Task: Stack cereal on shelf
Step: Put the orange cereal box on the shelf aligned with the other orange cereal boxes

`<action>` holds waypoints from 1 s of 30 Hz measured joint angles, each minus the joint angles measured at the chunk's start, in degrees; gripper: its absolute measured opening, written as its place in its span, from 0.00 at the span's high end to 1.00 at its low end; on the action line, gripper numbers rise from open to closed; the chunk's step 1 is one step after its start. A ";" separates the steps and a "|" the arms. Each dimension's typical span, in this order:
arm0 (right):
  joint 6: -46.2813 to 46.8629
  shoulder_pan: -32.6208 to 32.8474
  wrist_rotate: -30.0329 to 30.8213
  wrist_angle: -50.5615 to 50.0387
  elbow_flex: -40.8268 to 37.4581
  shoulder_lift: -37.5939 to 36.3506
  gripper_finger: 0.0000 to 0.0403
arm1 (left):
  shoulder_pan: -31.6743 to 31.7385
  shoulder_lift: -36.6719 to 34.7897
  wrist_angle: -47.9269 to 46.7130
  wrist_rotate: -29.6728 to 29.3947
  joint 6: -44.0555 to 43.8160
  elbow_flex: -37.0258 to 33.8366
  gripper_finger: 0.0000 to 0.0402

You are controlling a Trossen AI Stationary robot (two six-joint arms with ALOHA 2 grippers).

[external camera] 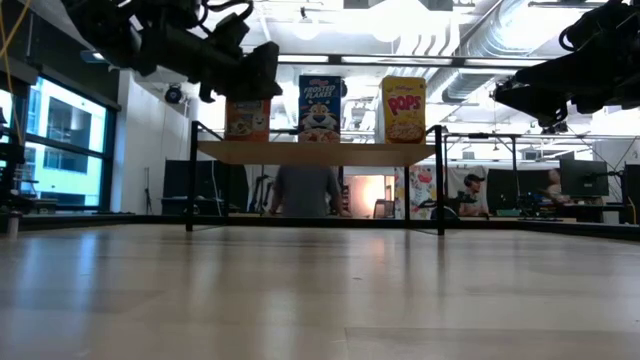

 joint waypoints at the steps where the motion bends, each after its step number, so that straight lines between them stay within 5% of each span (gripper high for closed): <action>1: 0.00 -0.02 0.02 0.00 0.00 0.00 0.31 | -0.32 0.00 0.14 -0.12 0.13 0.00 0.73; 16: 0.00 0.01 0.26 0.02 0.00 0.00 0.31 | -12.41 -1.97 -6.41 -28.73 3.21 -0.04 0.73; 24: 0.00 0.01 0.23 0.02 -0.01 0.00 0.31 | -16.73 -8.53 -9.03 -32.39 15.20 -0.07 0.73; 30: -0.01 0.00 0.21 0.02 0.02 0.00 0.31 | -19.33 -17.15 -22.24 -32.88 12.01 -0.04 0.68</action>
